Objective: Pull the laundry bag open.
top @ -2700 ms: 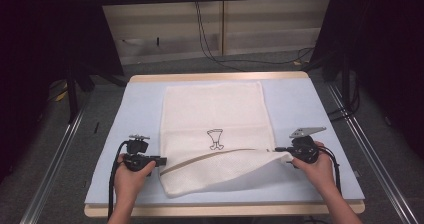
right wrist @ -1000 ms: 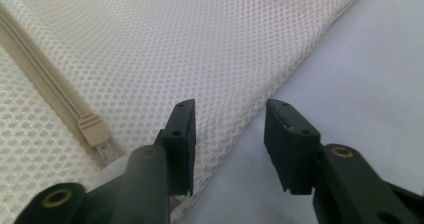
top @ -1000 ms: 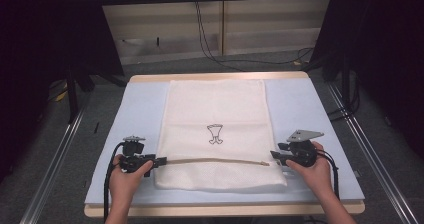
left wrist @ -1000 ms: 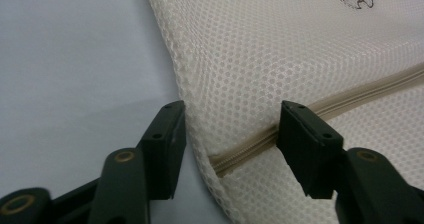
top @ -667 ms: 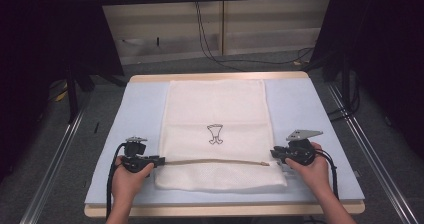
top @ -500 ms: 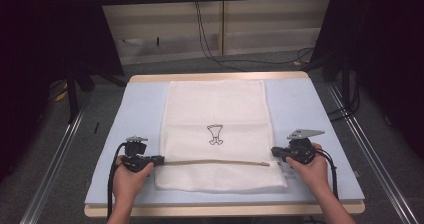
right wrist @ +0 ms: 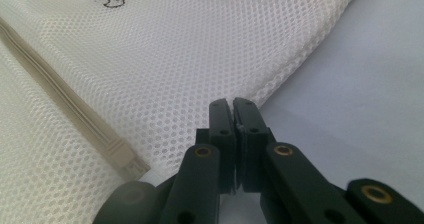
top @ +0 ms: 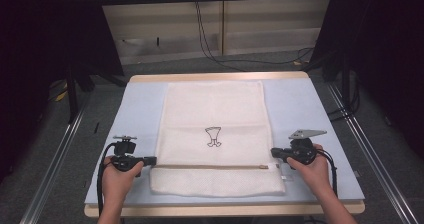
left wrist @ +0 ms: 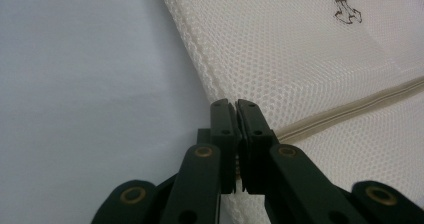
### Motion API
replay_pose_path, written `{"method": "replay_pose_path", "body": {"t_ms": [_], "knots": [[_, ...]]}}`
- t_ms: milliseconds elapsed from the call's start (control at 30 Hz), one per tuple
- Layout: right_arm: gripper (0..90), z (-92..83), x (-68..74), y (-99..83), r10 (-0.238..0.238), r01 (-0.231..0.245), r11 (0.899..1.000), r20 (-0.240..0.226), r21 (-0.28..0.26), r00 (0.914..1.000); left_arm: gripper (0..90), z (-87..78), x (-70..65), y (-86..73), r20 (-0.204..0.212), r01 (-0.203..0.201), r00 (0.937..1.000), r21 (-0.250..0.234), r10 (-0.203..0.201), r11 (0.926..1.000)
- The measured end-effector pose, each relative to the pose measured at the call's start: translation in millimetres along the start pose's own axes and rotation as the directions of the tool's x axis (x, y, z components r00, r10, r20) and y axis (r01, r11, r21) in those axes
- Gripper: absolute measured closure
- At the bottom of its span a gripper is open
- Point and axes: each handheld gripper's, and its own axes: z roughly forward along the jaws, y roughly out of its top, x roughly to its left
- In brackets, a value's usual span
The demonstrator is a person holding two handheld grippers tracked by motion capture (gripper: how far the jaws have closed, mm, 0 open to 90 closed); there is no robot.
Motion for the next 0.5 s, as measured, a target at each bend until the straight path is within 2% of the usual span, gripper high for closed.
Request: {"method": "replay_pose_path", "body": {"t_ms": [200,300,400,433,467,500], "knots": [[87.4,2.0,2.0,0.6,-0.012,0.012,1.000,0.006,0.003,0.9999,86.3,0.5,1.3,-1.1,0.000,0.005,1.0000,0.014,-0.005,0.9999],[81.9,1.0,3.7,0.0,-0.021,0.021,1.000,0.028,0.004,0.9994,82.8,-1.4,-1.2,0.9,-0.019,-0.009,0.9998,0.005,0.009,0.9999],[77.4,-1.2,4.2,0.4,-0.024,0.024,1.000,0.034,-0.012,0.9991,75.8,-2.6,-3.9,2.3,-0.023,-0.003,0.9997,-0.015,0.003,0.9999],[72.8,-4.8,4.9,1.2,-0.030,0.031,0.999,0.044,-0.026,0.9986,70.2,-4.2,-6.1,4.1,-0.024,0.003,0.9997,-0.047,-0.004,0.9989],[72.4,-6.0,5.5,1.4,-0.027,0.028,0.999,0.044,-0.028,0.9987,69.1,-5.0,-6.7,5.1,-0.012,0.001,0.9999,-0.052,-0.002,0.9986],[72.3,-7.8,6.2,1.4,-0.026,0.028,0.999,0.049,-0.034,0.9985,67.3,-5.1,-8.5,6.2,-0.019,0.004,0.9998,-0.063,-0.005,0.9980]]}}
